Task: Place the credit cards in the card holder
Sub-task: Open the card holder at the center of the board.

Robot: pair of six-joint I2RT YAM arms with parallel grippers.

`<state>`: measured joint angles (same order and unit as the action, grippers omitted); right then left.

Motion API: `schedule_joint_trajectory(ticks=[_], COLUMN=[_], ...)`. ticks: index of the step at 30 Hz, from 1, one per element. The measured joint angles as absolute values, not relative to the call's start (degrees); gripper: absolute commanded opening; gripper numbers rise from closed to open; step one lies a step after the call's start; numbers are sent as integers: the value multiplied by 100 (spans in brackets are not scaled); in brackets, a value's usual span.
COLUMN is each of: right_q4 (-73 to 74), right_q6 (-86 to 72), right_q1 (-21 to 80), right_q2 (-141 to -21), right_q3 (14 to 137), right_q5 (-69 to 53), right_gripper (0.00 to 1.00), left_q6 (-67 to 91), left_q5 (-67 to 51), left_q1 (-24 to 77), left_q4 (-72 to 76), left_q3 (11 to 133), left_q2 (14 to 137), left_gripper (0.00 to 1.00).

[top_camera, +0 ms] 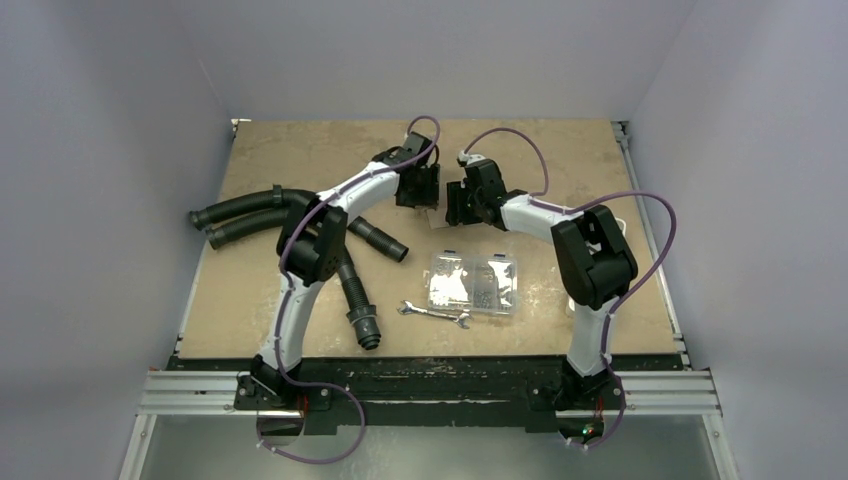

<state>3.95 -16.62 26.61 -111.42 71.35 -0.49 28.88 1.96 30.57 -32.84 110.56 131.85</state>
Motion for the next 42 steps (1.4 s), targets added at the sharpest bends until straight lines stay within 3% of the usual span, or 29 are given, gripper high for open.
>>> schedule_joint_trajectory(ticks=[3,10,15,18,30,42], right_q4=[395,399,482,528,698,755], right_q6=[-1649,-1640,-1603,-1581,-1302,-1190], right_q1=[2663,2661,2661,2661,2971,3273], right_q2=[-11142,-11142,-11148,-11172,-11142,-11074], right_q3=[7135,7135,7137,7148,7376,7776], right_q5=[-54,-54,-51,-51,60,-233], right_gripper=[55,56,56,56,61,45], left_q6=[2884,2781,2751,2722,2724,2729], left_q5=[333,582,526,340,19,19], left_q1=[3068,2989,2904,2873,2875,2851], left_q4=[-3308,-3247,-3201,-3124,-2985,-3109], left_q3=[10737,9677,9476,9411,9196,9196], left_q2=[13104,12363,12237,12199,11633,11725], left_gripper=[49,45,66,68,51,50])
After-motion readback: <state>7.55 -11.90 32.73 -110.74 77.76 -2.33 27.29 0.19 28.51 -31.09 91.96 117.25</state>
